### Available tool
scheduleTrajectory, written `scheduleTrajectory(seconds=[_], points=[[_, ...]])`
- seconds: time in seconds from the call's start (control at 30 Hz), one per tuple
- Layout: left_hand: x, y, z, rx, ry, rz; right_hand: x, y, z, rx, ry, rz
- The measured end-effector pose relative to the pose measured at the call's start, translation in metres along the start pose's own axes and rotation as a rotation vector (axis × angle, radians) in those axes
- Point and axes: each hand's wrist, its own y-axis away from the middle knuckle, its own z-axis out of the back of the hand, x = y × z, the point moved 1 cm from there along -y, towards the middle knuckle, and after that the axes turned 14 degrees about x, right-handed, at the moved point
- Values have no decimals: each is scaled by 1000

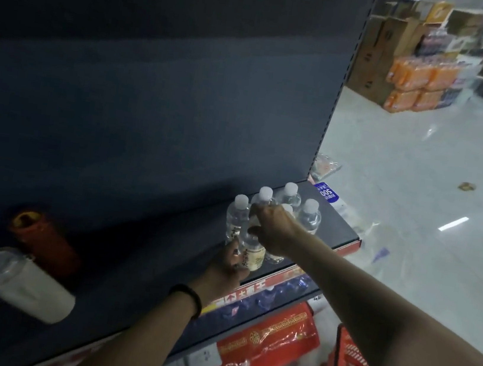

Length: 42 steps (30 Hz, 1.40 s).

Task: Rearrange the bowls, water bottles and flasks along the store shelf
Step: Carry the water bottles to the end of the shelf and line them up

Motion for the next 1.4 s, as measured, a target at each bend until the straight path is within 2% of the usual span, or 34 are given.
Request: scheduleTrajectory(seconds=[0.13, 0.27, 0.47, 0.57, 0.73, 0.87, 1.0, 1.1, 1.27, 1.33, 1.4], points=[[-10, -10, -9, 41, 142, 53, -8, -2, 5, 13, -17, 6], [-17, -11, -14, -18, 145, 42, -11, -4, 13, 59, 16, 15], [-19, -2, -12, -56, 136, 139, -18, 3, 16, 59, -20, 41], [-18, 10, -4, -37, 66, 165, -24, 8, 24, -5, -13, 42], [-9, 40, 23, -133, -291, 201, -9, 18, 31, -139, 22, 154], [1, 82, 49, -242, -479, 233, 37, 19, 14, -85, -20, 297], [19, 137, 73, -317, -596, 289, 90, 17, -17, 71, 57, 389], [44, 203, 91, -383, -640, 353, 151, 25, -40, 207, 150, 496], [106, 329, 123, -546, -836, 451, 273, 56, -84, 229, 187, 647], [133, 388, 135, -644, -757, 494, 327, 72, -107, 237, 195, 692], [151, 448, 140, -659, -683, 556, 382, 93, -131, 246, 199, 738]])
